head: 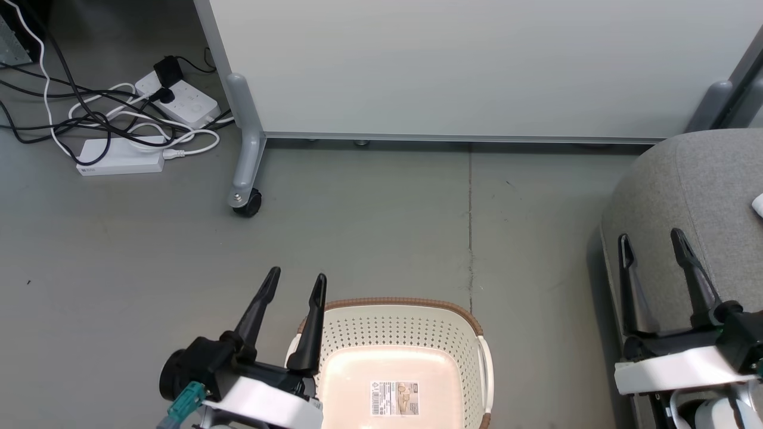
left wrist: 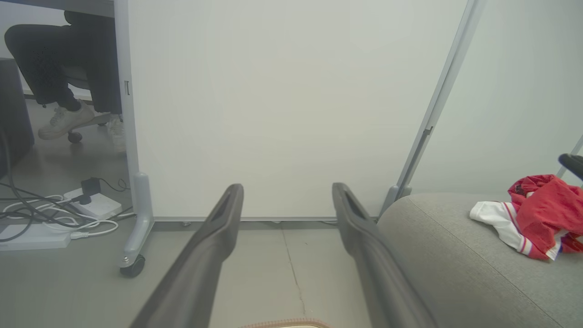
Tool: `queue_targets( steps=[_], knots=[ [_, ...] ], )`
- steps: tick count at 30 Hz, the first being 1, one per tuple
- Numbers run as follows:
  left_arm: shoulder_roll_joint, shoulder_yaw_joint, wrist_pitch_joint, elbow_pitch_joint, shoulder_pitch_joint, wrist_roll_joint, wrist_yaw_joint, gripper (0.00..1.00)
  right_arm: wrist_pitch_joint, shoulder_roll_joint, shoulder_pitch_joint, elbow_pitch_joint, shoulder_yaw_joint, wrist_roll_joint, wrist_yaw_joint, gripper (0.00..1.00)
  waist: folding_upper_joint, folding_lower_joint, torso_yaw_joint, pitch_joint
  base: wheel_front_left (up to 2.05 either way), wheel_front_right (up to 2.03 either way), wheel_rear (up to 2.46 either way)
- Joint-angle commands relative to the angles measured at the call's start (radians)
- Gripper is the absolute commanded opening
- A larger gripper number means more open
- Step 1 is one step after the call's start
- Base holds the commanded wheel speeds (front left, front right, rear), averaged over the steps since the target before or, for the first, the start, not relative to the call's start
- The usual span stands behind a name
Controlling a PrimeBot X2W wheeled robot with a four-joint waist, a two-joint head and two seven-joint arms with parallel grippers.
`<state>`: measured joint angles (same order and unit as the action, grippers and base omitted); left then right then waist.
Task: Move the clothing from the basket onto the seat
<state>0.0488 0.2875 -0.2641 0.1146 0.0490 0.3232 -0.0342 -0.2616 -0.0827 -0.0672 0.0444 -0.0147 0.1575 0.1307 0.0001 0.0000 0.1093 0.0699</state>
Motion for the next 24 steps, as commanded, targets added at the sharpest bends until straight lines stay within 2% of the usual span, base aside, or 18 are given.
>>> queue_targets(
  steps=[1, 2, 6, 24],
  knots=[
    [0.003, -0.003, 0.0, 0.004, 0.007, 0.006, -0.006, 1.0, -0.005, -0.005, -0.003, 0.0, 0.0, 0.0, 0.0, 1.0, -0.0001, 0.0, 0.001, -0.001, 0.0, 0.0, 0.0],
    [0.0, 0.001, 0.0, 0.004, -0.001, 0.002, -0.001, 0.0, 0.0, 0.001, 0.001, 0.003, 0.0, 0.0, 0.0, 0.0, -0.0001, 0.0, 0.001, -0.001, 0.0, 0.0, 0.0],
    [0.0, 0.006, 0.002, 0.035, -0.023, 0.01, -0.001, 0.0, 0.004, 0.013, 0.023, 0.036, 0.001, 0.009, 0.0, 0.0, -0.0001, 0.0, 0.0, -0.001, 0.0, 0.0, 0.0],
    [0.002, -0.023, 0.08, 0.115, 0.06, 0.36, -0.026, 0.0, 0.11, 0.017, 0.041, 0.043, 0.096, 0.388, 0.0, 0.0, -0.0001, 0.0, -0.018, -0.012, 0.0, 0.0, 0.0]
  ],
)
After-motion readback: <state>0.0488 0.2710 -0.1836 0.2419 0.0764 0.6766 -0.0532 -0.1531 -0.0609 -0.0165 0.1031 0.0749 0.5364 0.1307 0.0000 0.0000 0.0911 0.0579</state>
